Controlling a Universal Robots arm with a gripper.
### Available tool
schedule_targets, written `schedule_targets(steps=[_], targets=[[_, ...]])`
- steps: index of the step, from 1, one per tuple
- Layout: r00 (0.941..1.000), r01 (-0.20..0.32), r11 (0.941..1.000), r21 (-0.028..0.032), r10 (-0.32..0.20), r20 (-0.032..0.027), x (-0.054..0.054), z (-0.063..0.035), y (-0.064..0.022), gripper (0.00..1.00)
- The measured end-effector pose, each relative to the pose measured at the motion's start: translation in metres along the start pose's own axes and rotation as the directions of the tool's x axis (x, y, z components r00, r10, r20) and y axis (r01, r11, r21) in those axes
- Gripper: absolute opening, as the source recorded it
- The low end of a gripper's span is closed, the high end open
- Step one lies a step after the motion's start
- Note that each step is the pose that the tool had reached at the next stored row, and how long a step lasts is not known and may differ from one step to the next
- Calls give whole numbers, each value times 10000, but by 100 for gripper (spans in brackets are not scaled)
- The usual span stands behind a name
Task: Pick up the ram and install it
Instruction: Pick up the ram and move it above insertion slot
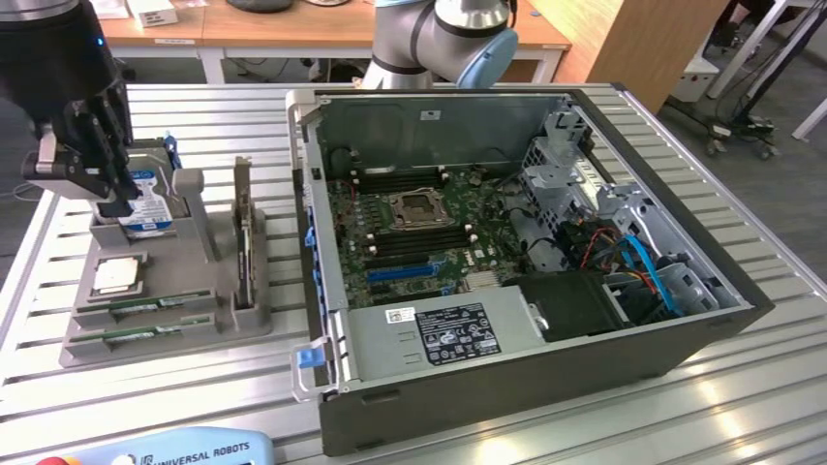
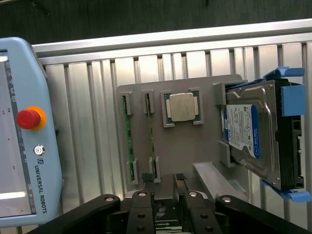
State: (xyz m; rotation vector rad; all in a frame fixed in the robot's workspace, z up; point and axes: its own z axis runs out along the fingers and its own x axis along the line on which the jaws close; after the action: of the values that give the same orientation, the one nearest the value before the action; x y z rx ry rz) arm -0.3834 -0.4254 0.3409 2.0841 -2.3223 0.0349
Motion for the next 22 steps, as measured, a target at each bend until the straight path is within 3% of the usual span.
schedule_targets(steps=[3, 7, 12, 16, 22], targets=[[10000, -1, 10000, 0, 1, 5, -1, 22, 1, 29], [10000, 0, 10000, -8, 0, 66, -2, 75, 0, 29], [9998, 0, 10000, -19, 0, 181, -4, 130, 0, 29], [9994, 0, 10000, -12, 0, 346, -4, 149, 2, 29], [9994, 86, 10000, -12, -86, 345, -3, 151, 2, 29]])
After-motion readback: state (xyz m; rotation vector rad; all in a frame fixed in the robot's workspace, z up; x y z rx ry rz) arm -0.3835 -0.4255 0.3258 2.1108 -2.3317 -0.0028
